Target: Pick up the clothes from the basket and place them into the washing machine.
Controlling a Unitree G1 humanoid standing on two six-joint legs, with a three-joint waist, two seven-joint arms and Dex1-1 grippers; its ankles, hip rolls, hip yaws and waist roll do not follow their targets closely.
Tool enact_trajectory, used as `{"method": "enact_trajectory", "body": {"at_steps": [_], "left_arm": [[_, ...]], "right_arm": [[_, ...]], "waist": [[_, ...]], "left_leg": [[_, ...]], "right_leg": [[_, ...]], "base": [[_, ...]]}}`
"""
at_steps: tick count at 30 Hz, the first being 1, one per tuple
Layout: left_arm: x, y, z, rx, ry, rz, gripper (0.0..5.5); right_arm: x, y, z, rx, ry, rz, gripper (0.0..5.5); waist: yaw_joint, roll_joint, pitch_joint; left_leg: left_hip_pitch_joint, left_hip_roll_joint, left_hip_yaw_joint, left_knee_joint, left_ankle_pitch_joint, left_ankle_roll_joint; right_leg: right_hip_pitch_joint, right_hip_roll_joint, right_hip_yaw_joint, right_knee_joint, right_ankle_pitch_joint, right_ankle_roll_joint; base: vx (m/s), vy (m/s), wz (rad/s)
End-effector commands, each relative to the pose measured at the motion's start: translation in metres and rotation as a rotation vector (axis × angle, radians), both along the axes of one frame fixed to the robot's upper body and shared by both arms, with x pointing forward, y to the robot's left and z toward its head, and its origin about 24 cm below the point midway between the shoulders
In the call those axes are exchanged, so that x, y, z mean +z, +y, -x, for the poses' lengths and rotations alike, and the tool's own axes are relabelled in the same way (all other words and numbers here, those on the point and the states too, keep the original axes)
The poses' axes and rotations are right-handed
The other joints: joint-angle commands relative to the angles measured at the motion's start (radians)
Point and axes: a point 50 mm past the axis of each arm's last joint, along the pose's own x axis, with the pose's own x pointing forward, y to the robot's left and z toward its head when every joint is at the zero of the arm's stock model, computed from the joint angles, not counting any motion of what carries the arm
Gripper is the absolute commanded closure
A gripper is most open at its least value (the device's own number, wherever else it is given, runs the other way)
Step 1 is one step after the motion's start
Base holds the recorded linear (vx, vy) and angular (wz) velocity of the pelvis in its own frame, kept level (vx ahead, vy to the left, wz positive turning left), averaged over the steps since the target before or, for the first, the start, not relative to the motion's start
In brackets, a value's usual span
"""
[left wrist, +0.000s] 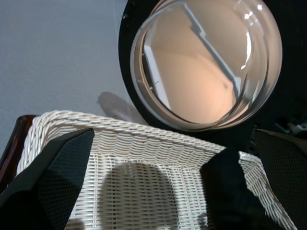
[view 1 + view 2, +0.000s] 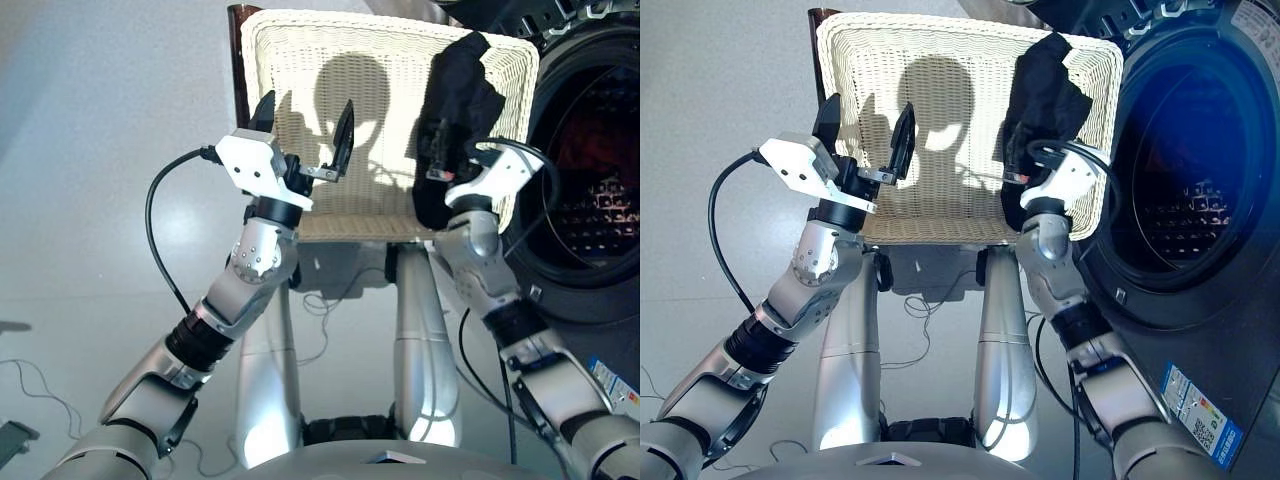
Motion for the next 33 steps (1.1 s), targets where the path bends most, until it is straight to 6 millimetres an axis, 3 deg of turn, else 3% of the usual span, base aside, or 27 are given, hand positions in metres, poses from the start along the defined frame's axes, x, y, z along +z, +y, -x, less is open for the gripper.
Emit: {"method": "enact_trajectory", "body": {"at_steps": [1, 12, 24, 33], "left_arm": [[0.023, -0.012, 0.021, -0.132, -0.135, 0.088, 0.0], [0.022, -0.023, 0.019, -0.163, -0.121, 0.08, 0.0], [0.028, -0.031, 0.023, -0.211, -0.144, 0.07, 0.0], [0.029, -0.029, 0.025, -0.219, -0.147, 0.069, 0.0]], "right_arm": [[0.017, -0.025, -0.01, -0.054, -0.014, -0.017, 0.0], [-0.007, -0.051, -0.034, -0.179, 0.236, -0.041, 0.0], [-0.028, -0.07, -0.033, -0.256, 0.401, -0.055, 0.0], [-0.034, -0.071, -0.032, -0.235, 0.448, -0.041, 0.0]], "waist": [[0.033, 0.031, -0.015], [0.074, 0.074, -0.015], [0.094, 0.112, -0.015], [0.105, 0.125, -0.015]], "left_leg": [[0.023, 0.017, 0.027, 0.103, -0.117, -0.037], [0.002, 0.013, 0.024, 0.131, -0.13, -0.038], [-0.032, 0.007, 0.022, 0.168, -0.146, -0.035], [-0.066, 0.01, 0.029, 0.208, -0.157, -0.028]], "right_leg": [[-0.043, -0.003, -0.022, -0.048, 0.093, -0.039], [-0.063, -0.007, -0.037, -0.017, 0.079, -0.041], [-0.101, -0.009, -0.039, 0.014, 0.07, -0.036], [-0.139, -0.007, -0.045, 0.058, 0.057, -0.033]], "base": [[0.0, 0.0, 0.0], [0.0, 0.0, 0.0], [0.0, 0.0, 0.0], [0.0, 0.0, 0.0]]}}
